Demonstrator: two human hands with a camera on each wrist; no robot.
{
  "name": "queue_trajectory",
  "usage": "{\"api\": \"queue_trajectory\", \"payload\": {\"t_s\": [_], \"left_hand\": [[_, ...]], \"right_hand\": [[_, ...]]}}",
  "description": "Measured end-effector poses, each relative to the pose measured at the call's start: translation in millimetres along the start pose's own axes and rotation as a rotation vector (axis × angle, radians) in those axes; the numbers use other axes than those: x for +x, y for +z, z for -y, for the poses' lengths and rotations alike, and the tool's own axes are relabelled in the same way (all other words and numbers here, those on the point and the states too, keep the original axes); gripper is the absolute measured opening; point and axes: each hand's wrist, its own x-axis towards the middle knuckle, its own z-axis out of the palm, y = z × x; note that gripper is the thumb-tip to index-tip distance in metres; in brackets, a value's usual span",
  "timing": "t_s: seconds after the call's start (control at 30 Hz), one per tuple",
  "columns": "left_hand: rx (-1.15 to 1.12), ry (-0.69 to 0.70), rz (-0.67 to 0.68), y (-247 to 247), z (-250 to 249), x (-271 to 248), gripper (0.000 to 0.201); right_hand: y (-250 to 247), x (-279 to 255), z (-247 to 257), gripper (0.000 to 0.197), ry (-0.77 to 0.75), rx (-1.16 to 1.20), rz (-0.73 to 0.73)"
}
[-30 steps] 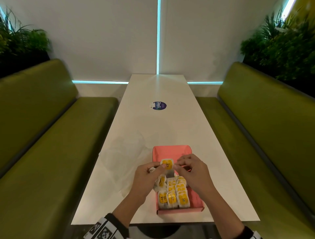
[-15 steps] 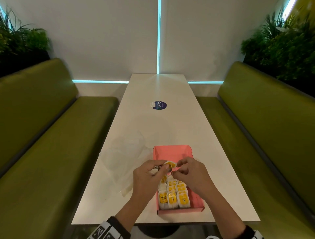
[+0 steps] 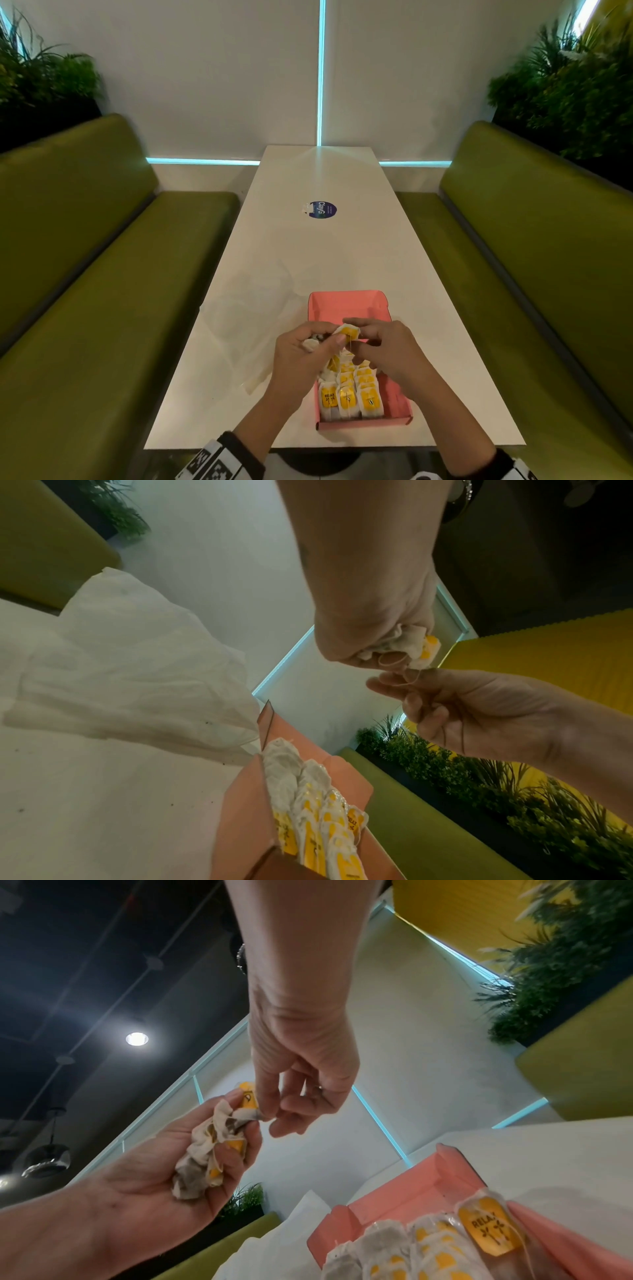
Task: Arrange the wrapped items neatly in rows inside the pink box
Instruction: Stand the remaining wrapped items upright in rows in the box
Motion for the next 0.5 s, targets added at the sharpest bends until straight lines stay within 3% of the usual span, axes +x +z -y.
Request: {"api": "queue_trajectory", "payload": {"t_s": [0.13, 0.23, 0.4, 0.5], "left_hand": [[-0.082, -0.084, -0.008, -2.0, -1.7, 2.2, 0.008], [-0.076, -0.100, -0.016, -2.6, -1.0, 3.5, 0.017], [-0.056, -0.124, -0.033, -0.1, 0.9, 2.4, 0.003], [-0.055, -0.143, -0.058, 2.4, 2.5, 1.1, 0.006]], "right_hand": [[-2.7, -3.2, 0.5, 0.030, 0.023, 0.190, 0.043], [-3.1, -2.5, -1.5, 0.023, 0.040, 0.233, 0.052], [-2.2, -1.5, -6.2, 0.017, 0.071, 0.184, 0.091], [-1.4, -0.5, -9.4, 0.007, 0.020, 0.100, 0.055]]}}
